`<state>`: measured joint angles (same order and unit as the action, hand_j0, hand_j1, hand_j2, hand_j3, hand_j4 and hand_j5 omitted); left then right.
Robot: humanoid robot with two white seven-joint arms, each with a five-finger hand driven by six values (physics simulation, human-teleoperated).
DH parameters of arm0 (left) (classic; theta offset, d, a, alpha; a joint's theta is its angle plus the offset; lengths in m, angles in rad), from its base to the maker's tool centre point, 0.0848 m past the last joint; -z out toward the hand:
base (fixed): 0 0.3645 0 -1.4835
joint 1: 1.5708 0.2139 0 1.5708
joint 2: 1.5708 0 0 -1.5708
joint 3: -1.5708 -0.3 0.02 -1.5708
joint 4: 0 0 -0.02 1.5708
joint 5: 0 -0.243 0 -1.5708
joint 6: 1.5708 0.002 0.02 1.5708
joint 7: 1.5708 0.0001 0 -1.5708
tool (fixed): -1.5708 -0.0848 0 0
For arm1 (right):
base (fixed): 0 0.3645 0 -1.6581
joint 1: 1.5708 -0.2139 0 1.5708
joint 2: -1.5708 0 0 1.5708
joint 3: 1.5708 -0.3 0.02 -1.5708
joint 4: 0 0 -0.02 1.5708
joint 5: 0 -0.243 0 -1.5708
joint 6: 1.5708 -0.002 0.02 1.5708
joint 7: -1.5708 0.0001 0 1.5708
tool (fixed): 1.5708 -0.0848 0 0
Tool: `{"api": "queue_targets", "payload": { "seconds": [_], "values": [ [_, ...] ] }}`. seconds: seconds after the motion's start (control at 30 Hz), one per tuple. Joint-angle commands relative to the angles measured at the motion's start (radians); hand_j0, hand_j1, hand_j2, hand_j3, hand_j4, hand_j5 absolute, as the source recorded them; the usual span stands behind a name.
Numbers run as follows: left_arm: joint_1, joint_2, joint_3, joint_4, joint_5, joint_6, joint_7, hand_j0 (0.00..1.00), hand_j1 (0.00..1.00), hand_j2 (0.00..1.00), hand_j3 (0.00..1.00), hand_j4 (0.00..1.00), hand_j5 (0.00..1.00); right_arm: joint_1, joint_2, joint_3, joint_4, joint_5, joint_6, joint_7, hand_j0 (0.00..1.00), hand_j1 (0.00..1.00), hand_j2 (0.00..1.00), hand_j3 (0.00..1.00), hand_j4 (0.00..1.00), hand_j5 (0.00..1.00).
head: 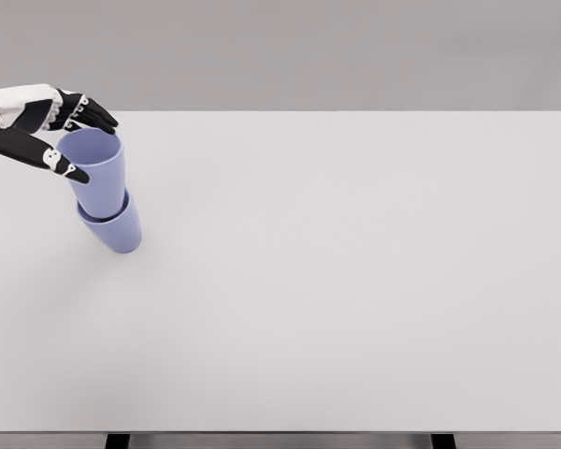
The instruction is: Place the right cup on the left cup with left arm
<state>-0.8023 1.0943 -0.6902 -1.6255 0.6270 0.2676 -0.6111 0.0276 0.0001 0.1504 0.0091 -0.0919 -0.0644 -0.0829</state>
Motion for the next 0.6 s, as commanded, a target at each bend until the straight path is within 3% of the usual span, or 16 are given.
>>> {"api": "queue_targets", "payload": {
  "seconds": [0.0, 0.5, 0.53, 0.57],
  "values": [
    [0.000, 0.001, 0.001, 0.004, 0.003, -0.001, 0.000, 0.66, 0.66, 0.66, 0.66, 0.66, 0.66, 0.000, 0.000, 0.000, 0.000, 0.000, 0.000, 0.000, 1.00, 1.00, 1.00, 1.00, 1.00, 1.00],
    [0.008, -0.013, -0.002, 0.033, -0.003, -0.011, 0.000, 0.72, 0.72, 0.72, 0.72, 0.72, 0.72, 0.000, 0.000, 0.000, 0.000, 0.000, 0.000, 0.000, 1.00, 1.00, 1.00, 1.00, 1.00, 1.00],
    [0.009, -0.013, -0.002, 0.026, -0.006, -0.013, 0.000, 0.83, 0.83, 0.83, 0.83, 0.83, 0.83, 0.000, 0.000, 0.000, 0.000, 0.000, 0.000, 0.000, 1.00, 1.00, 1.00, 1.00, 1.00, 1.00],
    [0.009, -0.013, -0.002, 0.026, -0.006, -0.013, 0.000, 0.83, 0.83, 0.83, 0.83, 0.83, 0.83, 0.000, 0.000, 0.000, 0.000, 0.000, 0.000, 0.000, 1.00, 1.00, 1.00, 1.00, 1.00, 1.00]
  ]
}}
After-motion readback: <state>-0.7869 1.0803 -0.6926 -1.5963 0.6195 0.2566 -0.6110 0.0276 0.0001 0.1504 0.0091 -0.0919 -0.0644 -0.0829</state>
